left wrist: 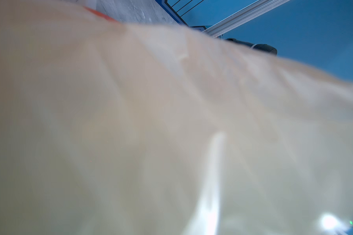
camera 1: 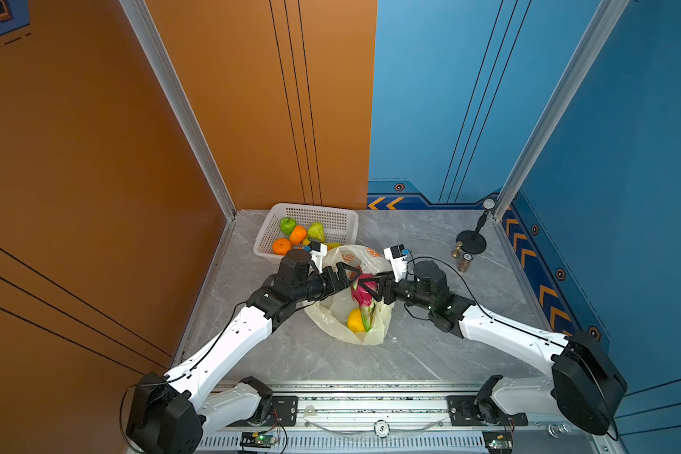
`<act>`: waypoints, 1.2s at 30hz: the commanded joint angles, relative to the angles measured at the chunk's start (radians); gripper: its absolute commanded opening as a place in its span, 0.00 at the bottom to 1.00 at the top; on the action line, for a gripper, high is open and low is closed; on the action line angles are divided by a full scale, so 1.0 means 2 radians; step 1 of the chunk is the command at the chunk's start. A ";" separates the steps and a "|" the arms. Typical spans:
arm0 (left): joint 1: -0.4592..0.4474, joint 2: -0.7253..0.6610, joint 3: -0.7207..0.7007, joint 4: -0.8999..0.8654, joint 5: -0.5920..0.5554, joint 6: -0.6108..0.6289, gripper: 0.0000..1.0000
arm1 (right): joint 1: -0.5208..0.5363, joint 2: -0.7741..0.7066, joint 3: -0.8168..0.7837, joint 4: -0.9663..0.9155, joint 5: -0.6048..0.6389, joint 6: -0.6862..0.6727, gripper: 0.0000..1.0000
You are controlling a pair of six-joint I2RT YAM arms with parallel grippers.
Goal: Untie the knot of the plastic bag and take out the fruit
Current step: Place the fruit in the basket.
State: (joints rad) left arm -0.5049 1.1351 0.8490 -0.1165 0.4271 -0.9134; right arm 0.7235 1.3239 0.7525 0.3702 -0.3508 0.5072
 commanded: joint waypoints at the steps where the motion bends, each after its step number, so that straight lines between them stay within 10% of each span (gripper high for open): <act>1: -0.009 0.009 0.024 -0.003 0.024 0.006 0.97 | 0.009 0.003 0.000 0.056 -0.031 -0.037 0.50; 10: -0.010 0.039 0.014 0.032 0.046 -0.035 1.00 | 0.024 0.009 -0.006 0.095 -0.037 -0.046 0.52; 18: -0.012 0.042 0.013 0.052 0.059 -0.048 0.73 | 0.030 0.007 -0.007 0.076 -0.013 -0.059 0.65; 25: -0.012 0.029 0.020 0.017 0.034 -0.007 0.62 | 0.024 -0.004 0.010 0.006 0.006 -0.058 0.90; 36: -0.017 0.004 0.059 -0.058 0.001 0.092 0.56 | -0.024 -0.020 0.005 -0.074 0.014 0.004 1.00</act>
State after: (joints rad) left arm -0.5381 1.2053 0.9226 -0.1635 0.4335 -0.8246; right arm 0.7460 1.2995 0.7578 0.3508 -0.3904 0.4664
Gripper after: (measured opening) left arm 0.753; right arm 0.996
